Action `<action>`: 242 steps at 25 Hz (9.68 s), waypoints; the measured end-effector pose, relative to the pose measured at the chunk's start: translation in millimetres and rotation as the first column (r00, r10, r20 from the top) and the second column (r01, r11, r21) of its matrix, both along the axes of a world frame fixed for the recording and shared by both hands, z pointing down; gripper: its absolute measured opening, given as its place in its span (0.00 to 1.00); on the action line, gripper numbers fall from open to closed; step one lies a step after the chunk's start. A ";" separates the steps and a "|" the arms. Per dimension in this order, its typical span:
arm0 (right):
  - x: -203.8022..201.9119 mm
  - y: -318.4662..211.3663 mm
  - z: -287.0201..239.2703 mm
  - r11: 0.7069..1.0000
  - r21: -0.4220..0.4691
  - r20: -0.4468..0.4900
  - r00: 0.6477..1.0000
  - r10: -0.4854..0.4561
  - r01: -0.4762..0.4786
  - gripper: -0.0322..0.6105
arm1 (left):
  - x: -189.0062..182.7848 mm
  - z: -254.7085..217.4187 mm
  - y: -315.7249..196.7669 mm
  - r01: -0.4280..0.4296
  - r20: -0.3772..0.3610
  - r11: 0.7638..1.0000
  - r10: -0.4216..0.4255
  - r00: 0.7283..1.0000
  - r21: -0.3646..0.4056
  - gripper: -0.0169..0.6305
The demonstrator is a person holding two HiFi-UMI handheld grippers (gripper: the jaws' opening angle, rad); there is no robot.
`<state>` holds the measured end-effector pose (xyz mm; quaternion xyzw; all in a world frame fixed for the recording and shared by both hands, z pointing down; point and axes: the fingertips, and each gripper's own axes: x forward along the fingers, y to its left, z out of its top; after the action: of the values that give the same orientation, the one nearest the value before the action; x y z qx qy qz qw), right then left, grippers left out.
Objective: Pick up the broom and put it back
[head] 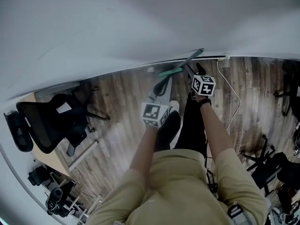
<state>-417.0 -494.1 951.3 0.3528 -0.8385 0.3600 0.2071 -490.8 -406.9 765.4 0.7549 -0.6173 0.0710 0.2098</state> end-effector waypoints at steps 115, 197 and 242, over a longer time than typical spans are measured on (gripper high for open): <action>493.5 285.1 -541.5 0.576 0.589 0.205 0.794 0.573 -0.567 0.21 | 467.7 -371.8 161.0 -0.607 0.107 0.751 0.603 0.791 0.260 0.03; 1156.4 676.1 -253.8 -0.411 0.157 0.002 -0.416 0.909 -0.898 0.23 | 1256.4 -172.1 513.0 -0.854 0.018 -0.520 0.854 -0.519 0.013 0.03; 1341.6 686.4 37.6 -0.455 -0.207 0.051 -0.473 0.879 -0.866 0.46 | 1373.5 41.1 501.5 -0.734 -0.156 -0.632 0.774 -0.614 -0.249 0.03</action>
<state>924.5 192.4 988.9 0.8518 -0.1386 0.4235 -0.2754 882.7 94.6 806.5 0.8385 0.4072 0.3553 0.0695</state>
